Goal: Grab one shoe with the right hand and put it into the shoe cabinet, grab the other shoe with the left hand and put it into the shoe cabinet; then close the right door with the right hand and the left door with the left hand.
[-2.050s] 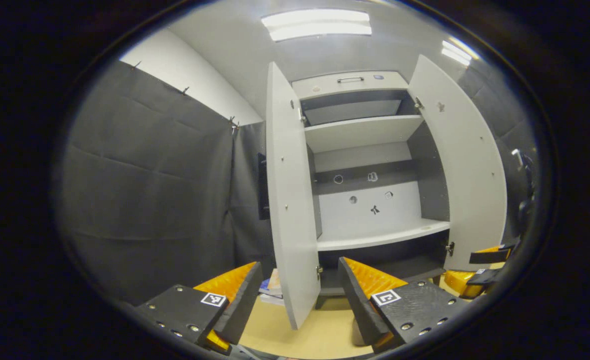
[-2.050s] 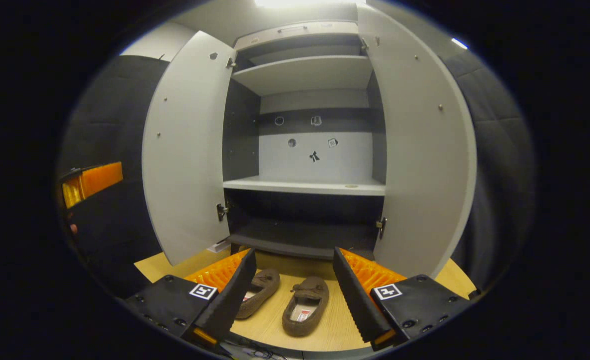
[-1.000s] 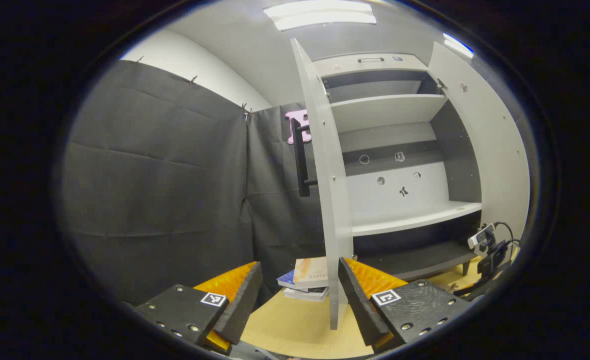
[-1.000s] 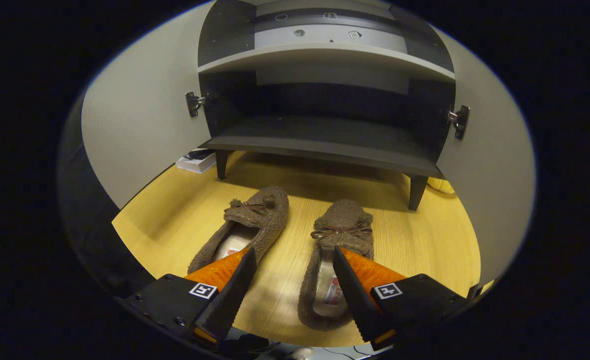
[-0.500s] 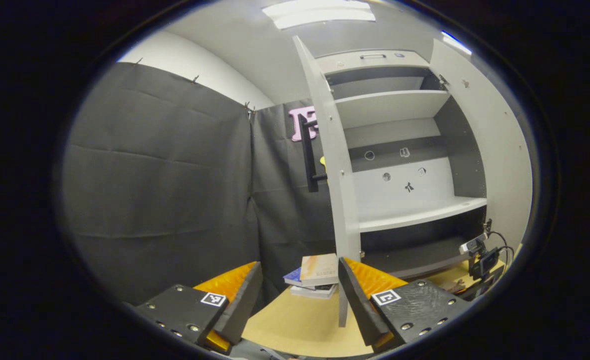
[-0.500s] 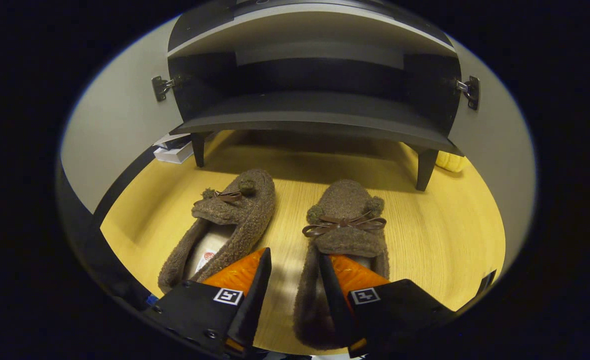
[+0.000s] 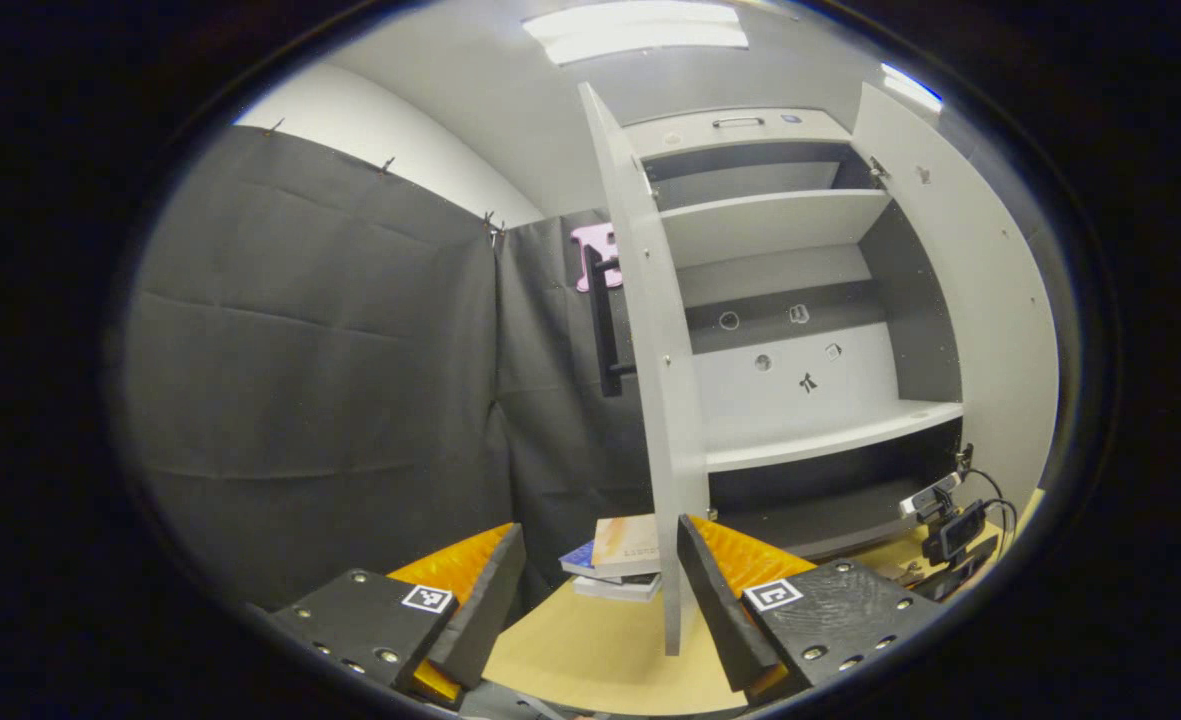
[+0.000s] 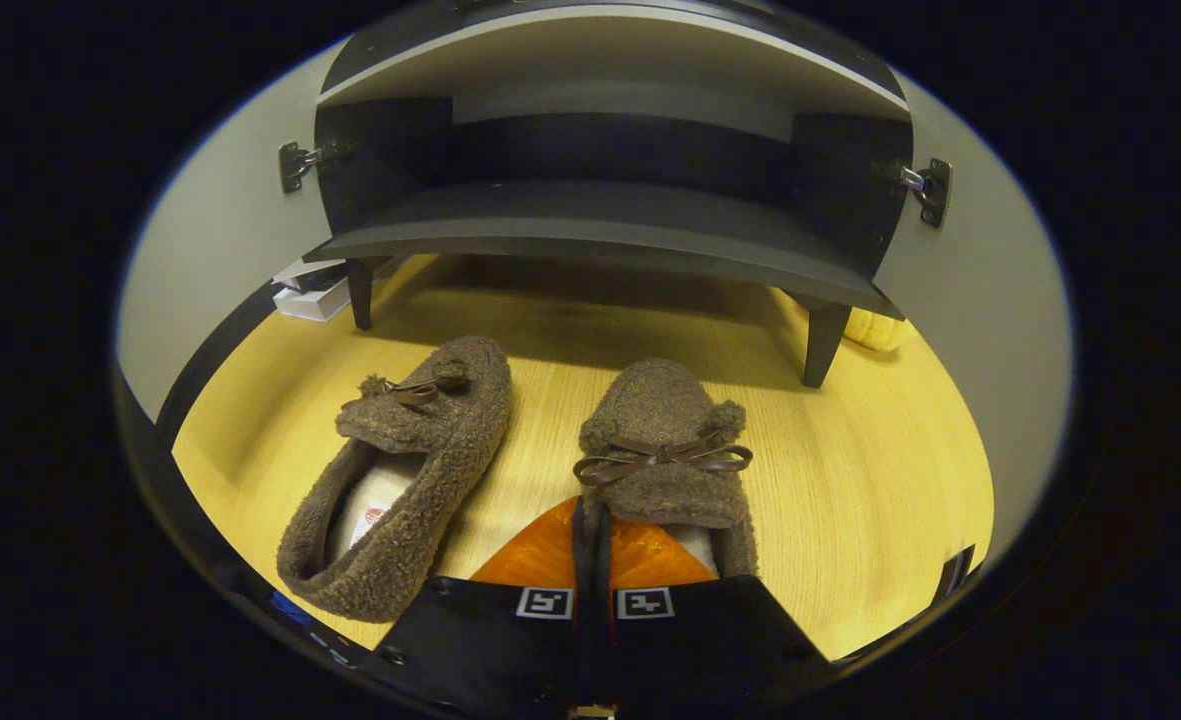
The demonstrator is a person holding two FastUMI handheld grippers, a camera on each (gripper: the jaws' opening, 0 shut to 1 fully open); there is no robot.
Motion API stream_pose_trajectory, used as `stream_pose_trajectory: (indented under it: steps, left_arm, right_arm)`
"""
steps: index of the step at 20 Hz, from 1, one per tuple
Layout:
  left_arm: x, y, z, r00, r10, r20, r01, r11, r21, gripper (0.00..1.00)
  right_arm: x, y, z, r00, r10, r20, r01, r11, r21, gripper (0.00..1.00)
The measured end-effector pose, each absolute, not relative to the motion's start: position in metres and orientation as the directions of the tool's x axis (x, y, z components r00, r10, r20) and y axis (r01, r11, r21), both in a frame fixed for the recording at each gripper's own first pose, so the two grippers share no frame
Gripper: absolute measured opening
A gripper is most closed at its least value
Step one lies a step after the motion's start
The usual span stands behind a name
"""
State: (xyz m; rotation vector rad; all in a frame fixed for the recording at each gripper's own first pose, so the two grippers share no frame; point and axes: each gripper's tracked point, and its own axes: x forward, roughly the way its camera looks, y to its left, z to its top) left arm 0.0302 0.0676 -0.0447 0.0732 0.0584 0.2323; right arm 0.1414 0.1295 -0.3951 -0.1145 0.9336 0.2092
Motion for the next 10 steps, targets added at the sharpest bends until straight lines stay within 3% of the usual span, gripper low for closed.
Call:
stream_pose_trajectory:
  steps: [1, 2, 3, 4, 10]
  left_arm:
    - [0.030, 0.065, -0.043, 0.973, 0.227, -0.045, -0.223, 0.972, 0.079, 0.96]
    - [0.029, 0.062, -0.042, 0.974, 0.222, -0.041, -0.219, 0.973, 0.078, 0.82]
    - [0.028, 0.059, -0.041, 0.976, 0.216, -0.037, -0.212, 0.974, 0.076, 0.82]
    - [0.027, 0.056, -0.039, 0.977, 0.210, -0.035, -0.207, 0.975, 0.075, 0.96]
    - [0.024, 0.035, -0.032, 0.985, 0.172, -0.017, -0.171, 0.983, 0.066, 0.96]
  right_arm:
    - [0.140, 0.128, -0.390, 0.585, 0.136, -0.799, -0.231, 0.973, -0.004, 0.00]
    - [0.141, 0.127, -0.383, 0.597, 0.144, -0.789, -0.229, 0.973, 0.005, 0.02]
    - [0.139, 0.126, -0.378, 0.602, 0.155, -0.783, -0.229, 0.973, 0.016, 0.02]
    - [0.138, 0.125, -0.372, 0.605, 0.162, -0.779, -0.228, 0.973, 0.026, 0.02]
    - [0.139, 0.115, -0.322, 0.662, 0.199, -0.722, -0.216, 0.974, 0.070, 0.02]
